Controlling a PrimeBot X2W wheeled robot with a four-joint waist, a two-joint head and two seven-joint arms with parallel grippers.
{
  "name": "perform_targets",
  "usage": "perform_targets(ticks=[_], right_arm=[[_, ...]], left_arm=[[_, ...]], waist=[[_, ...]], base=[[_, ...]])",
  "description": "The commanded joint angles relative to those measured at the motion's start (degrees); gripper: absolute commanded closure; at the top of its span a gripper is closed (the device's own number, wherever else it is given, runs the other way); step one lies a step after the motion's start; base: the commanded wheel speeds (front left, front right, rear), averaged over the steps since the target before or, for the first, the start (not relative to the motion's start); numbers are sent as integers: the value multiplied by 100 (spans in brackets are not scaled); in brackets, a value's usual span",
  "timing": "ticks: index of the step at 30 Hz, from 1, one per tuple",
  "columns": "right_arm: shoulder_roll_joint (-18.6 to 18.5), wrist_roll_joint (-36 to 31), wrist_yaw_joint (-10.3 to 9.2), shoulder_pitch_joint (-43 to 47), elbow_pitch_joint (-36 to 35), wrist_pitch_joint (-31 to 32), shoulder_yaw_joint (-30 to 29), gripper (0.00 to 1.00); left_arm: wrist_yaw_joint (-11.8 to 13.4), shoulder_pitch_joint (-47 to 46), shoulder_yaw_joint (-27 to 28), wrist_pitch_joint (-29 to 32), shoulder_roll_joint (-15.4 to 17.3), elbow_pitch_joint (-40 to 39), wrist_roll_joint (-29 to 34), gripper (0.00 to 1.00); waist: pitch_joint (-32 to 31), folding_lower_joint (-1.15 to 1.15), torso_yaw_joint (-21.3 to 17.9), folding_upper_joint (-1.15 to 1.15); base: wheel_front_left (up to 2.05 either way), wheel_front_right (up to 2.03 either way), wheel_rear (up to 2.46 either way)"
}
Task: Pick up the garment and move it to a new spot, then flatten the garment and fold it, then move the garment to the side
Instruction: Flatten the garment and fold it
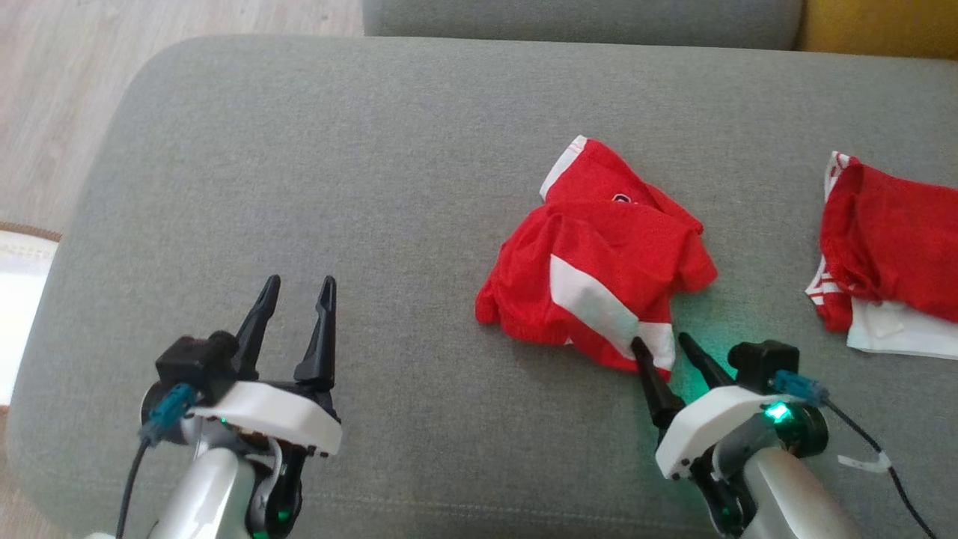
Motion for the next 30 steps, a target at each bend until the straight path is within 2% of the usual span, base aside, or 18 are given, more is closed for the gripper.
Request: perform_targets(ticks=[1, 2, 3, 11, 15, 19, 23, 24, 25, 26, 30], right_arm=[[-10, 40, -5, -199, -29, -2, 174, 0], [-10, 42, -5, -230, 42, 7, 189, 63], [-10, 35, -5, -255, 105, 6, 197, 100], [-10, -291, -5, -431, 312, -234, -357, 100], [-10, -985, -5, -554, 155, -305, -1233, 100], [-10, -1749, -5, -578, -299, -152, -2154, 100], [-10, -2186, -5, -478, -693, 61, -2577, 100], [-10, -2205, -5, -443, -751, 91, -2613, 88], [-10, -2262, -5, -400, -804, 108, -2652, 28], [-10, -2294, -5, -363, -846, 112, -2680, 0], [-10, -1985, -5, -248, -954, -7, -2464, 0]], left_arm=[[-29, -283, 260, -70, 30, -147, 85, 0], [-45, -284, 279, -70, 16, -132, 99, 0], [-59, -284, 298, -70, 2, -117, 114, 0], [-115, -191, 476, -70, -59, -34, 201, 0], [-163, -172, 527, -70, -125, -22, 248, 0], [-205, -145, 537, -70, -202, -4, 301, 0], [-258, -144, 542, -70, -259, 29, 349, 0], [-267, -145, 547, -70, -272, 38, 360, 0], [-277, -146, 552, -70, -283, 47, 370, 0], [-291, -146, 553, -70, -294, 59, 377, 0], [-339, -141, 563, -70, -326, 111, 404, 0]], waist=[[20, 0, 38, 0], [22, 0, 50, 0], [23, 0, 58, 0], [-93, 0, -112, 0], [-175, 0, -281, 0], [-224, 0, -417, 0], [-229, 0, -463, 0], [-232, 0, -469, 0], [-232, 0, -472, 0], [-233, 0, -471, 0], [-261, 0, -475, 0]], base=[[0, 0, 0], [0, 0, 0], [0, 0, 0], [0, 0, 0], [0, 0, 0], [0, 0, 0], [0, 0, 0], [0, 0, 0], [0, 0, 0], [0, 0, 0], [0, 0, 0]])
